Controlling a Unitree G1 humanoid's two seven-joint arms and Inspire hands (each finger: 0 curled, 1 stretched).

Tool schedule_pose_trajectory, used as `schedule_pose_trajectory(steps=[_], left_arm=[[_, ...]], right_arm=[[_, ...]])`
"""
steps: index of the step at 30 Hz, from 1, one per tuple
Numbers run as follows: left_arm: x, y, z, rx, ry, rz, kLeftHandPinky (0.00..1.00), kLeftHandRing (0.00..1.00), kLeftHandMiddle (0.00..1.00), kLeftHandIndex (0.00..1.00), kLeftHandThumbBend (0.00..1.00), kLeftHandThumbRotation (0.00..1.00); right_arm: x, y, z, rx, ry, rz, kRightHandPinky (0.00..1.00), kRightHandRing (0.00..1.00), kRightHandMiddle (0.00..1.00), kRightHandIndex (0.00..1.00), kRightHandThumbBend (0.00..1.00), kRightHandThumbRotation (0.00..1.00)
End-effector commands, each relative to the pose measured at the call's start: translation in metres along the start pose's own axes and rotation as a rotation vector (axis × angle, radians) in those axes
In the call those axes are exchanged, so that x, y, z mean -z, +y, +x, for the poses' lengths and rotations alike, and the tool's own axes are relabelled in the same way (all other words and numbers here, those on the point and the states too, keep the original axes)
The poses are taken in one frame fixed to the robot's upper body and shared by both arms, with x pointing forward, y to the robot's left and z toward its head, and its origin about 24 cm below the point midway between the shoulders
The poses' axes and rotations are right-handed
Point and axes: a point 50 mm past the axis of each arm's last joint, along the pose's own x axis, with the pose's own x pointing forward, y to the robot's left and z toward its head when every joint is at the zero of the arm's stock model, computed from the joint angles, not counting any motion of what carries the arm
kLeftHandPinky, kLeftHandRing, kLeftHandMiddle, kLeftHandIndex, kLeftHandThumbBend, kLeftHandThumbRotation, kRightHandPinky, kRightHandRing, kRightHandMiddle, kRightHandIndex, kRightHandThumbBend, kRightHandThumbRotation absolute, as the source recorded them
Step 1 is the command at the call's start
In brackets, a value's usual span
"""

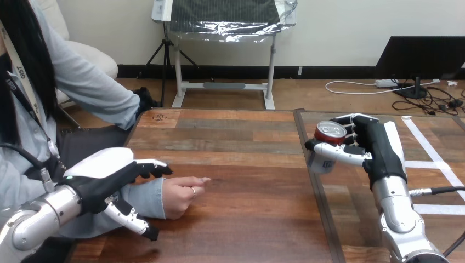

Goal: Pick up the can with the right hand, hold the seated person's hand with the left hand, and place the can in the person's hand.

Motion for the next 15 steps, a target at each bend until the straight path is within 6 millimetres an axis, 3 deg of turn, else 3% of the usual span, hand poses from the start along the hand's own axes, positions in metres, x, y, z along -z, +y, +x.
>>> schedule_pose_trajectory(steps=[1,15], left_arm=[[0.002,0.024,0.007,-0.065,0.002,0.058,0.77,0.83,0.84,0.85,1.0,0.34],[0.01,0.014,0.01,-0.055,0.045,0.072,0.78,0.84,0.84,0.85,1.0,0.34]], right_arm=[[-0.044,-0.01,0.02,0.04,-0.185,0.04,0.36,0.41,0.48,0.51,0.76,0.0],[-0.044,-0.011,0.018,0.041,-0.193,0.04,0.36,0.41,0.48,0.5,0.76,0.0]])
